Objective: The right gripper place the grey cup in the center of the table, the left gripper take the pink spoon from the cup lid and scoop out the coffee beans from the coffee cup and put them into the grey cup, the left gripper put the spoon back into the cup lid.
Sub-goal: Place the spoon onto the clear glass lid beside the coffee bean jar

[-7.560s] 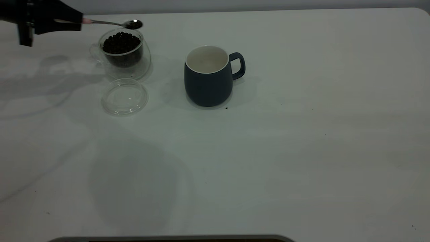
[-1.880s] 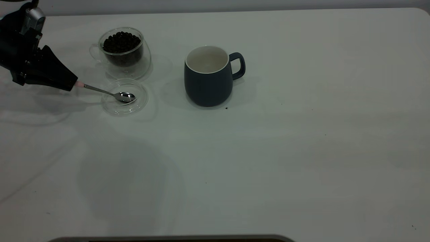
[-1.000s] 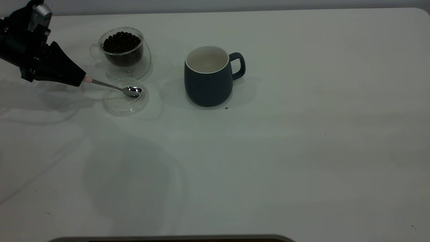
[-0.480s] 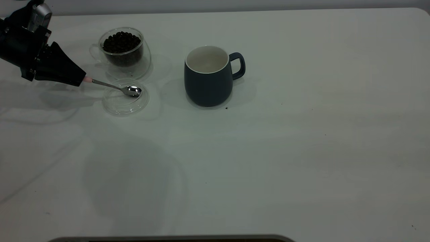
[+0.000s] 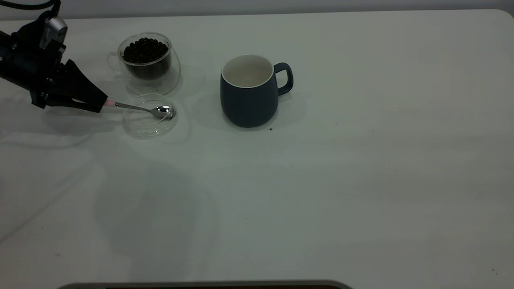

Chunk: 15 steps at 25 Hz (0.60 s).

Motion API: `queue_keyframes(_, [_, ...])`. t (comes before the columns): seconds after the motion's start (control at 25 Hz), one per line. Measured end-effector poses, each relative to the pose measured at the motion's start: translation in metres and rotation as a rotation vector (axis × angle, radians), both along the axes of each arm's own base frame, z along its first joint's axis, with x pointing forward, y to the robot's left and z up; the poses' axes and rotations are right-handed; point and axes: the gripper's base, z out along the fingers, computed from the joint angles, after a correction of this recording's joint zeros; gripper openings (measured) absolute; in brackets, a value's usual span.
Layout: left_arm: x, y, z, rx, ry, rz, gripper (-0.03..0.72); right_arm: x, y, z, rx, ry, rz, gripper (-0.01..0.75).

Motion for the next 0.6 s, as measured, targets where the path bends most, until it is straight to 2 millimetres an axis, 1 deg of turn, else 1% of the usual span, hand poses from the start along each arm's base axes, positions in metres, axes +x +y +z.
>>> queue_keyframes(0.12, [-0.0001, 0.0001, -0.0006, 0.003, 0.005, 0.003, 0.193, 0.0, 0.0, 0.0, 0.0, 0.0, 0.0, 0.372])
queue_keyframes(0.36, [-0.0005, 0.0001, -0.0019, 0.003, 0.012, 0.006, 0.299, 0.0, 0.0, 0.0, 0.0, 0.0, 0.0, 0.372])
queue_keyframes(0.6, [-0.0005, 0.0001, -0.002, 0.005, 0.018, 0.01, 0.341, 0.0, 0.0, 0.0, 0.0, 0.0, 0.0, 0.372])
